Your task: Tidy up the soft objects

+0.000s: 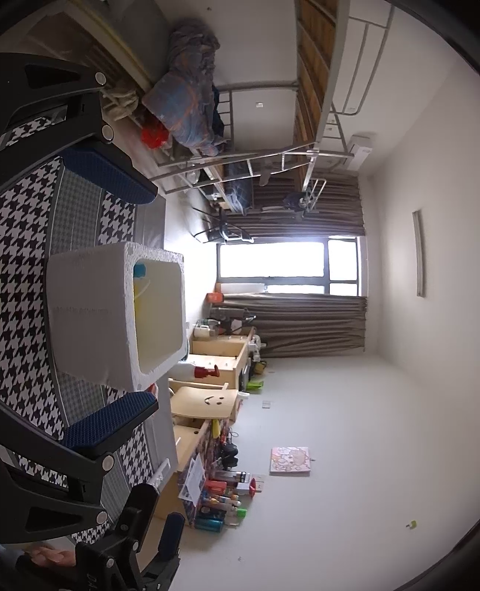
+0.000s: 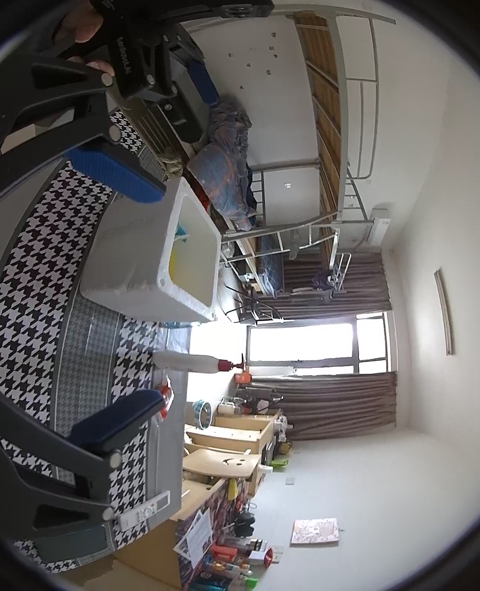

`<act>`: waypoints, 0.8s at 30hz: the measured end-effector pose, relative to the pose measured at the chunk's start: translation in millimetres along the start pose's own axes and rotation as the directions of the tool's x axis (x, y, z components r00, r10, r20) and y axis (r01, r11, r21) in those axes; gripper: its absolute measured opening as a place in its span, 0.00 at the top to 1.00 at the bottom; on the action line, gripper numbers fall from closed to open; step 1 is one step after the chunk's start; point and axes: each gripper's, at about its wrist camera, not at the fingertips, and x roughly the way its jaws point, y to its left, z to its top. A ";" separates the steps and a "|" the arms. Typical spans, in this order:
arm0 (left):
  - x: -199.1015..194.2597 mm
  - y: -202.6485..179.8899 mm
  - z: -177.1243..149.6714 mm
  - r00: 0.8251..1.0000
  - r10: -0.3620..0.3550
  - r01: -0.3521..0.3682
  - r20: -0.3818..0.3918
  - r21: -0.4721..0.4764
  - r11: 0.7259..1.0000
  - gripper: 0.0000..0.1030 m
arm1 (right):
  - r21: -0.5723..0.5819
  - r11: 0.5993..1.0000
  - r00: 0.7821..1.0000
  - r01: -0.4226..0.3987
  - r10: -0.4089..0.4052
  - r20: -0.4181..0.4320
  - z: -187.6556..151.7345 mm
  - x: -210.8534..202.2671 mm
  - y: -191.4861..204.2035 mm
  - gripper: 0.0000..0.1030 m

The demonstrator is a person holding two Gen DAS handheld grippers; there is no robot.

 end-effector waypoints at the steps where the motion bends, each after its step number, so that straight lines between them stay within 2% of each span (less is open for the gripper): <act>1: -1.1 -1.4 -1.7 1.000 0.002 -0.002 0.006 0.005 1.000 0.01 | 0.009 1.000 1.000 0.002 -0.002 0.004 -0.9 -0.6 -1.6 0.01; 10: 0.4 -4.2 -15.7 1.000 -0.008 0.008 0.014 0.011 1.000 0.01 | 0.056 0.998 1.000 0.009 -0.009 0.001 -15.1 -0.5 -13.1 0.01; 24: 0.1 -3.4 -29.5 1.000 -0.007 0.007 0.022 -0.019 1.000 0.01 | 0.035 0.998 0.999 0.048 -0.048 0.002 -36.7 -6.9 -15.9 0.01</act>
